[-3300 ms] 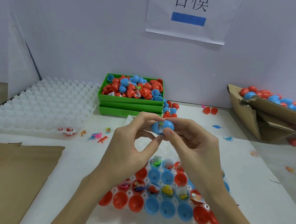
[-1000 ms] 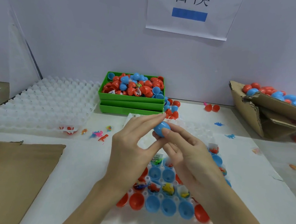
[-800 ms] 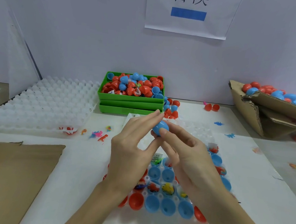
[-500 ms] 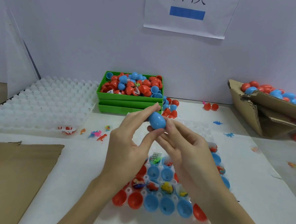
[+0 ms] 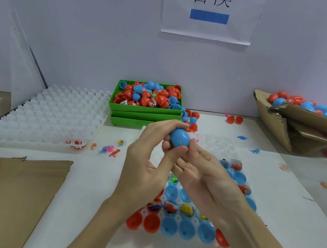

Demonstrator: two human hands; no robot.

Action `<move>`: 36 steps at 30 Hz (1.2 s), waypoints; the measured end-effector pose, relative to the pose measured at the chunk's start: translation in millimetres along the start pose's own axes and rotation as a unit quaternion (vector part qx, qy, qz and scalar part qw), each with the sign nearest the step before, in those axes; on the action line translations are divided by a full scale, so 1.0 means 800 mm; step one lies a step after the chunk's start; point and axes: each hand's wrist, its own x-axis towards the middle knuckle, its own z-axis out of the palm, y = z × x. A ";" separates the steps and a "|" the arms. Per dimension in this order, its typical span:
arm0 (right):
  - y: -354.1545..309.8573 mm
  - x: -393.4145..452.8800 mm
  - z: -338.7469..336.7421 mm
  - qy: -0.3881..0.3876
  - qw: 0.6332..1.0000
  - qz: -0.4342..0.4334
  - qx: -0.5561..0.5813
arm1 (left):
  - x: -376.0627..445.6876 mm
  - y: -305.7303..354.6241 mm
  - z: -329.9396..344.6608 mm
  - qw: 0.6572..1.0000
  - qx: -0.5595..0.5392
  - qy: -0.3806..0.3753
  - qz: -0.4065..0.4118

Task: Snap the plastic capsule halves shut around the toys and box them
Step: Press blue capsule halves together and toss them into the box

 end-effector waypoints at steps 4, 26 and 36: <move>0.000 -0.001 -0.001 0.005 1.000 -0.004 -0.003 | -0.001 0.003 0.001 1.000 -0.007 0.008 -0.001; 0.014 0.001 -0.017 0.157 0.585 -0.312 -0.732 | 0.015 -0.014 -0.009 0.858 -0.363 -0.002 -0.364; 0.011 0.004 -0.017 0.140 0.607 -0.266 -0.736 | 0.006 -0.018 0.003 0.928 -0.211 0.042 -0.304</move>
